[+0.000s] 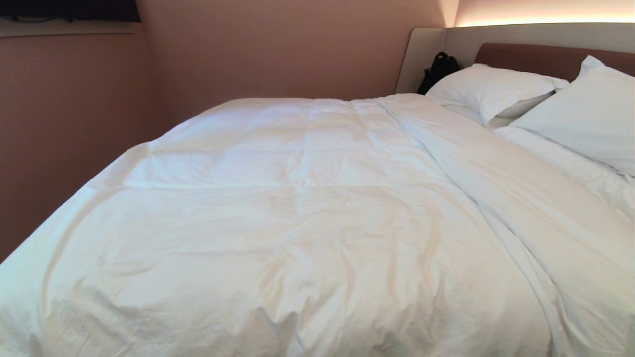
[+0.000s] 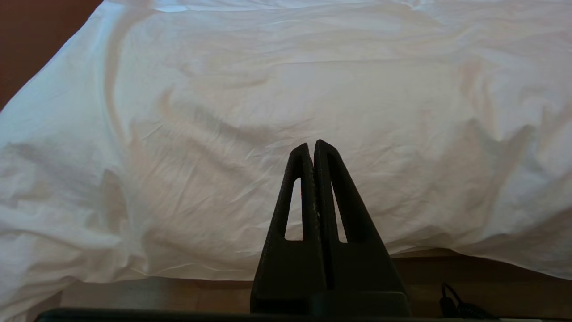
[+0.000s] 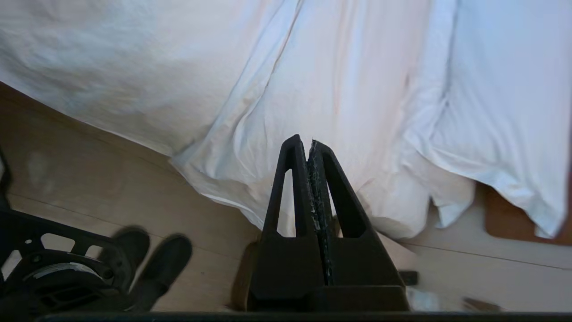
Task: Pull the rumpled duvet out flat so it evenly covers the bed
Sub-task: Flatten the corners of the folded blanket
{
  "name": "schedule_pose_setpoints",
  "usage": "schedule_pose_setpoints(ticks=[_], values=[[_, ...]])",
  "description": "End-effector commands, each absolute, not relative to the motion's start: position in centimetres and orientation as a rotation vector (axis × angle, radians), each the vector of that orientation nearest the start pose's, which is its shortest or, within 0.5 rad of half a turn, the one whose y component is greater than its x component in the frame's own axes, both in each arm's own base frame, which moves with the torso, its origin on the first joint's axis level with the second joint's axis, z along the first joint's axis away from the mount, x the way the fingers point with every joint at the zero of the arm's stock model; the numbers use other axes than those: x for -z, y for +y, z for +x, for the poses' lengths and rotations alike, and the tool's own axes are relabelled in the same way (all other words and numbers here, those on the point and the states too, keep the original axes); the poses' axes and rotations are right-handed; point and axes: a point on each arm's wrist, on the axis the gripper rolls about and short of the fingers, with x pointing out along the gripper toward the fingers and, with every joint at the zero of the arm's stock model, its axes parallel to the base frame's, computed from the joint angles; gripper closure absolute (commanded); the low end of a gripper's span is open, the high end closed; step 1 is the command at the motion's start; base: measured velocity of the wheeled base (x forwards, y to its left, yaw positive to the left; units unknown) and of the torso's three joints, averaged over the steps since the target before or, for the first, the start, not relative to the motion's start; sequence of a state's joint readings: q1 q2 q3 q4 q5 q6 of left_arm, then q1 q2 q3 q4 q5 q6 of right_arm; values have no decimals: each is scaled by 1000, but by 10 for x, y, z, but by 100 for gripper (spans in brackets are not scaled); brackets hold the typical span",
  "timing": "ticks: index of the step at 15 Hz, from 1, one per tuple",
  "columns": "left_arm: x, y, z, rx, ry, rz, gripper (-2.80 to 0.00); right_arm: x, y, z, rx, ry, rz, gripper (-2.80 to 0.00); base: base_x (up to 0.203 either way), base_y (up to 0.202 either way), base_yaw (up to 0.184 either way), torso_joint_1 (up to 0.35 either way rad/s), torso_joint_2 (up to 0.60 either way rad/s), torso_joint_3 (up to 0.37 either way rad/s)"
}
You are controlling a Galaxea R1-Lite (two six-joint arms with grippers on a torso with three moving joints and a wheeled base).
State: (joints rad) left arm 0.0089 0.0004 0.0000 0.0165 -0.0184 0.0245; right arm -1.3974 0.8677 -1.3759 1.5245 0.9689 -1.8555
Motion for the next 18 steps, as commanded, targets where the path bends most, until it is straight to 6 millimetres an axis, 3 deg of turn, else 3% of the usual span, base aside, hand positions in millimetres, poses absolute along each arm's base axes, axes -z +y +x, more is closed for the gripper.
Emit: schedule_pose_setpoints(ticks=[1,4,6,8,10,11,14,18], values=[[-74,-1,-23,9,17,24,0,-280,87,5,-17,587,-974,0,0,0,0,0,0,0],[-74,-1,-23,9,17,24,0,-257,128,16,158,654,-1061,0,0,0,0,0,0,0],[-74,-1,-23,9,17,24,0,-241,146,49,360,709,-1073,0,0,0,0,0,0,0],[-74,-1,-23,9,17,24,0,-215,165,97,569,720,-1117,0,0,0,0,0,0,0],[-74,-1,-23,9,17,24,0,-193,175,128,650,684,-1154,0,0,0,0,0,0,0],[-74,-1,-23,9,17,24,0,-192,177,129,644,661,-1159,0,0,0,0,0,0,0],[-74,-1,-23,11,17,24,0,-215,176,112,578,590,-1121,0,0,0,0,0,0,0],[-74,-1,-23,9,15,24,0,-235,157,113,616,604,-1052,0,0,0,0,0,0,0]])
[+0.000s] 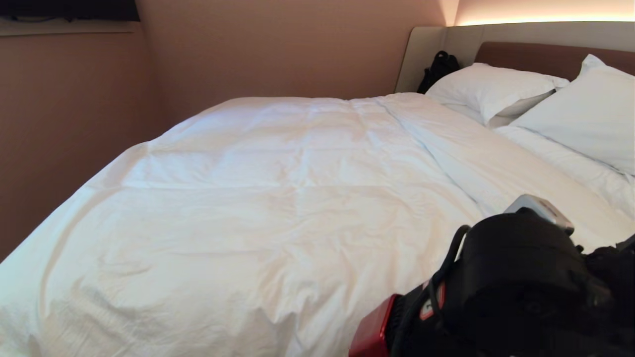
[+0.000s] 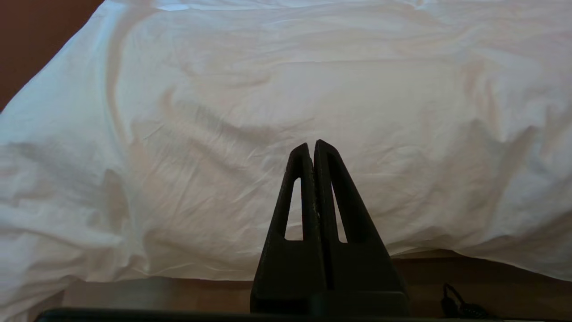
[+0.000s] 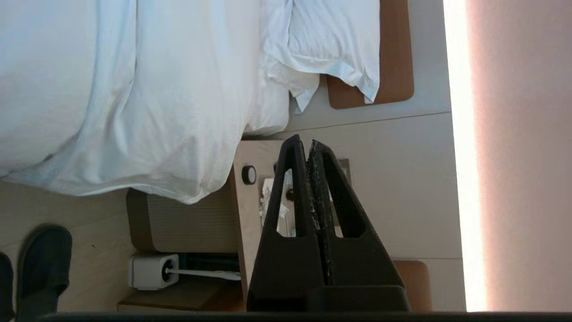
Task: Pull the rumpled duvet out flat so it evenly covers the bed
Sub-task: Flatten the corners of the folded blanket
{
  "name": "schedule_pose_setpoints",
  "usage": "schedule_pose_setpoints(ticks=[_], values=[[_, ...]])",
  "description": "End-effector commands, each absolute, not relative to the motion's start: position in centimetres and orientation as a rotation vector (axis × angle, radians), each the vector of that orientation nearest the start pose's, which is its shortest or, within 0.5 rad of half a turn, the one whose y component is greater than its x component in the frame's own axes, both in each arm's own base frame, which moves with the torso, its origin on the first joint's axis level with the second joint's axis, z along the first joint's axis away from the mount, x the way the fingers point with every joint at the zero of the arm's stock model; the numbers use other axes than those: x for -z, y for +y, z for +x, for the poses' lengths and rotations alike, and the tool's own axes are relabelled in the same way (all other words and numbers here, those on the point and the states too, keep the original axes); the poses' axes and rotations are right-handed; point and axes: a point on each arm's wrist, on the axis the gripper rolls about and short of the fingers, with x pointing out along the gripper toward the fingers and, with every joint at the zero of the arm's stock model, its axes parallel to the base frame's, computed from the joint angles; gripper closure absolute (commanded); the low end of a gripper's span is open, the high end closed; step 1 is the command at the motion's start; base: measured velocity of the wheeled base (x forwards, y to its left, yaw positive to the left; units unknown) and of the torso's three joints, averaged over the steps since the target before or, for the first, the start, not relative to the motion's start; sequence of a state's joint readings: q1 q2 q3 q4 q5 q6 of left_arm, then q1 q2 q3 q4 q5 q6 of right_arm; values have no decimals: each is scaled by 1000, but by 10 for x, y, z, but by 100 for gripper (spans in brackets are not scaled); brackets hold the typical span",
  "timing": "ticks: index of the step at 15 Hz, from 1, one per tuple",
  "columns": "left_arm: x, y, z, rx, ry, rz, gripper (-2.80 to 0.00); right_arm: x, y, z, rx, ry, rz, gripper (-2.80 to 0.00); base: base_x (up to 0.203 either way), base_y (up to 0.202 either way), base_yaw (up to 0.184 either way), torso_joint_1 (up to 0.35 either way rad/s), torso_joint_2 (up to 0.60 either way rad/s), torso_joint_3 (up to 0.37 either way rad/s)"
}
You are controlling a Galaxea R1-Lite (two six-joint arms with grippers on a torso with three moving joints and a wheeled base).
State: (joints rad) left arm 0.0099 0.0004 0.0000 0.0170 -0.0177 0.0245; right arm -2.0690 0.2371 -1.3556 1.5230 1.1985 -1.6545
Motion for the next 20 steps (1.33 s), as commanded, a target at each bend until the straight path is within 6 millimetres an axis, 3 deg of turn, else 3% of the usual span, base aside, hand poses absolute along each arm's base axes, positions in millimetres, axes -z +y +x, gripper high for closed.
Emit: schedule_pose_setpoints(ticks=[1,9,18,20], values=[[-74,-1,-23,9,17,24,0,-242,153,113,623,607,-1040,0,0,0,0,0,0,0],[-74,-1,-23,9,17,24,0,-279,126,104,650,608,-974,0,0,0,0,0,0,0],[-74,-1,-23,9,17,24,0,-321,88,81,644,586,-894,0,0,0,0,0,0,0],[-74,-1,-23,9,17,24,0,-344,55,60,636,560,-820,0,0,0,0,0,0,0]])
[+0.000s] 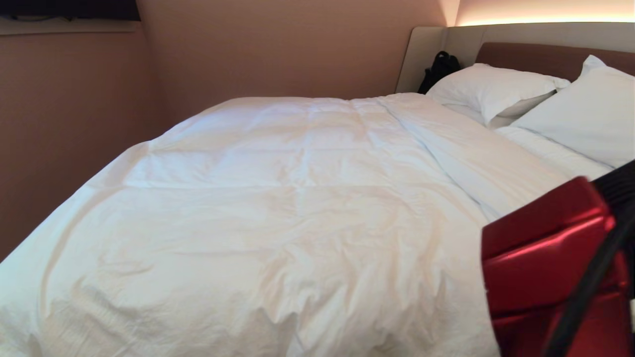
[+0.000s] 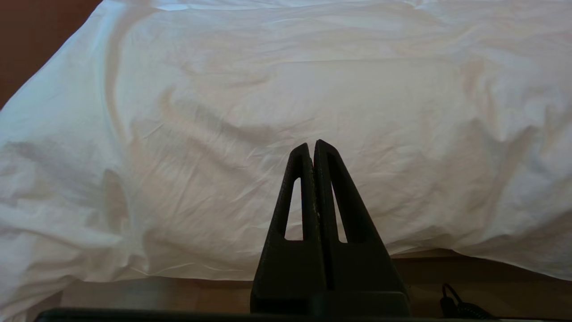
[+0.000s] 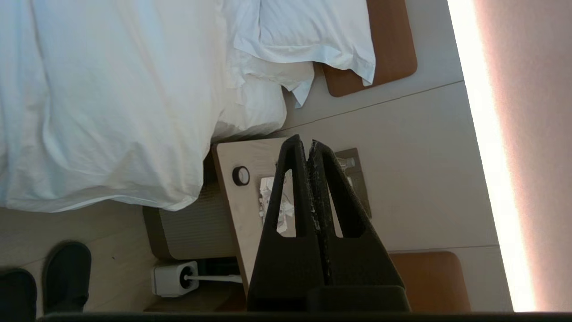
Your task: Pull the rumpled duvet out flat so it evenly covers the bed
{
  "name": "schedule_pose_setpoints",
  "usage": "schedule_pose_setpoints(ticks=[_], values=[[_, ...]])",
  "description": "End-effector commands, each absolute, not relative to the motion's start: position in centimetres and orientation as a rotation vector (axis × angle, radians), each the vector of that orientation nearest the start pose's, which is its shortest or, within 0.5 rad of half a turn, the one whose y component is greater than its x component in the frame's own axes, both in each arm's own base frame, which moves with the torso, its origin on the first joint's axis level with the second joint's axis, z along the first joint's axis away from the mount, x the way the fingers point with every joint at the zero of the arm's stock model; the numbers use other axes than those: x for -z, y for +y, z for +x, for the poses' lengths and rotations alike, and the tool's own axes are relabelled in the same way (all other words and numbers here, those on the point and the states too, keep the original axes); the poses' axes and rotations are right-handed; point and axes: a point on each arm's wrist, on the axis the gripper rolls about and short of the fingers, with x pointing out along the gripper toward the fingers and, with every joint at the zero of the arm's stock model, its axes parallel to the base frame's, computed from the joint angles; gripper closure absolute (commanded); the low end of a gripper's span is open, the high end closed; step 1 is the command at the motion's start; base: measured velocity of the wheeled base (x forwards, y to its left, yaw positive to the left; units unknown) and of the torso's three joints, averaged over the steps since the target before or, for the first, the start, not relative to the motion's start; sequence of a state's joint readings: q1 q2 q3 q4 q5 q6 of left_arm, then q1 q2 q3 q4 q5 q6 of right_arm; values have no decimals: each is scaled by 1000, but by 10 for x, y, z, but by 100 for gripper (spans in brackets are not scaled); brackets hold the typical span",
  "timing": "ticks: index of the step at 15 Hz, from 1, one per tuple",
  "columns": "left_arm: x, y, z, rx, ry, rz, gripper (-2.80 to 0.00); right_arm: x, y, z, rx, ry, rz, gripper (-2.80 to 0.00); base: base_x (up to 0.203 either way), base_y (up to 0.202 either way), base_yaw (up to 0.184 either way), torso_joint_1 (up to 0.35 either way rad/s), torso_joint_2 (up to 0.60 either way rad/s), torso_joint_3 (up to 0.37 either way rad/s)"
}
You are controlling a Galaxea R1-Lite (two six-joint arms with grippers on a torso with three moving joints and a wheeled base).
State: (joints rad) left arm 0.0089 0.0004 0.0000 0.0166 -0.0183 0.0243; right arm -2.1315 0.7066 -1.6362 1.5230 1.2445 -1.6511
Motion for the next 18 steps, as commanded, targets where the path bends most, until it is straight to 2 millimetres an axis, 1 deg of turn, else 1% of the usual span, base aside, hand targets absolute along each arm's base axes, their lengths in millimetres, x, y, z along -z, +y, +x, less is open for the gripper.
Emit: schedule_pose_setpoints(ticks=[1,2,4,5,7,8,9,11,15,18], values=[[-74,-1,-23,9,17,24,0,-353,38,49,631,548,-788,0,0,0,0,0,0,0],[-74,-1,-23,9,17,24,0,-361,23,40,626,535,-765,0,0,0,0,0,0,0],[-74,-1,-23,9,17,24,0,-373,1,26,615,509,-745,0,0,0,0,0,0,0],[-74,-1,-23,9,17,24,0,-377,-7,21,610,501,-744,0,0,0,0,0,0,0],[-74,-1,-23,9,17,24,0,-381,-13,18,604,493,-749,0,0,0,0,0,0,0],[-74,-1,-23,9,17,24,0,-385,-24,11,600,483,-739,0,0,0,0,0,0,0],[-74,-1,-23,9,15,24,0,-387,-30,7,592,468,-740,0,0,0,0,0,0,0],[-74,-1,-23,9,16,24,0,-387,-34,5,589,459,-731,0,0,0,0,0,0,0],[-74,-1,-23,9,17,24,0,-385,-54,-7,583,449,-673,0,0,0,0,0,0,0],[-74,-1,-23,9,17,24,0,-381,-67,-8,509,485,-642,0,0,0,0,0,0,0]])
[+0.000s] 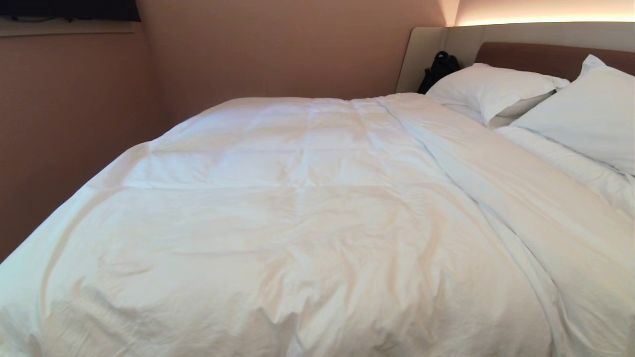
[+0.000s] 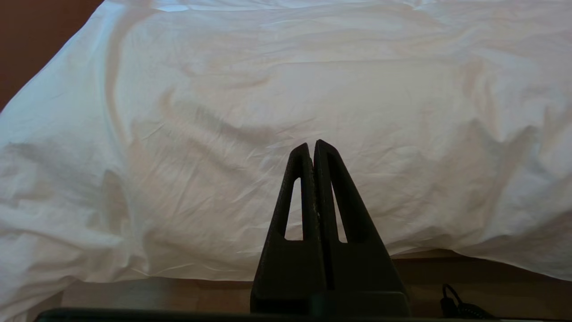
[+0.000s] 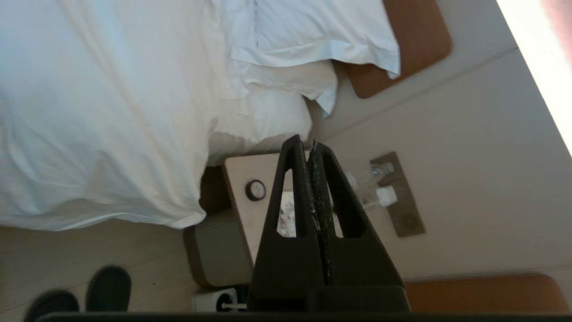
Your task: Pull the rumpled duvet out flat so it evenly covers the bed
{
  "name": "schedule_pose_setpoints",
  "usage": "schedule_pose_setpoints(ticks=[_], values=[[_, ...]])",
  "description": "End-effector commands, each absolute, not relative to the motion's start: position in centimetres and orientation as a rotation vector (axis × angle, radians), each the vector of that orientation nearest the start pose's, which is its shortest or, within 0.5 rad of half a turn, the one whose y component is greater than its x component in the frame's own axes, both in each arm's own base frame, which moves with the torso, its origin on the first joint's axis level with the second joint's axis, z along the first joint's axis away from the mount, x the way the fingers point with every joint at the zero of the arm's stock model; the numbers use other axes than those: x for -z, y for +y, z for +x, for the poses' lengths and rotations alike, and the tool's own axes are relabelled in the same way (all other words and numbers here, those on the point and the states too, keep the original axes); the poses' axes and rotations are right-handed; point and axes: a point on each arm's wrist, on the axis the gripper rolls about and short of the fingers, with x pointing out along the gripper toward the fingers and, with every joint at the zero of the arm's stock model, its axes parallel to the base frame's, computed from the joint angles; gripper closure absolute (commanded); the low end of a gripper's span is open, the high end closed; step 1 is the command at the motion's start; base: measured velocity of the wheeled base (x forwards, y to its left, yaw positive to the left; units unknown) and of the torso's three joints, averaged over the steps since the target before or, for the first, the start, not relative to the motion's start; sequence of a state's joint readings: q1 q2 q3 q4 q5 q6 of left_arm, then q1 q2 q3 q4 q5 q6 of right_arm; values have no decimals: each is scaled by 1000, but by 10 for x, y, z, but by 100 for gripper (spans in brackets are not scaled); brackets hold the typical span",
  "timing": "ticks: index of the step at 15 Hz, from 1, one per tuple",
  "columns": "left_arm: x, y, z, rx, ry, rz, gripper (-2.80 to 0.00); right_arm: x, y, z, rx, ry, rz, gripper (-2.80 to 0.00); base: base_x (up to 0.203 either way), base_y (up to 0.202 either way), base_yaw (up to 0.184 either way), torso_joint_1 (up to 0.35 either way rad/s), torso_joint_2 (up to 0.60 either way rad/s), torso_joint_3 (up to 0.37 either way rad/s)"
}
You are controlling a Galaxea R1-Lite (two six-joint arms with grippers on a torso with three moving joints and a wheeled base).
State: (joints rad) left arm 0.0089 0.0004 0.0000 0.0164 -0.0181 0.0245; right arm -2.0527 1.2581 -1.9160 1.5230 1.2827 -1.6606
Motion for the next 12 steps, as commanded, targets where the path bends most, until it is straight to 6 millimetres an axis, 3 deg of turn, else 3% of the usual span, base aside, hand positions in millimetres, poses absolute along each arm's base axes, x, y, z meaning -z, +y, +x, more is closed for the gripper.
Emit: schedule_pose_setpoints(ticks=[1,4,9,12], values=[[-74,-1,-23,9,17,24,0,-380,-70,-5,455,515,-638,0,0,0,0,0,0,0],[-74,-1,-23,9,17,24,0,-373,-73,11,266,616,-608,0,0,0,0,0,0,0],[-74,-1,-23,10,17,24,0,-361,-59,39,-69,630,-476,0,0,0,0,0,0,0],[-74,-1,-23,9,17,24,0,-355,-59,42,80,631,-223,0,0,0,0,0,0,0]])
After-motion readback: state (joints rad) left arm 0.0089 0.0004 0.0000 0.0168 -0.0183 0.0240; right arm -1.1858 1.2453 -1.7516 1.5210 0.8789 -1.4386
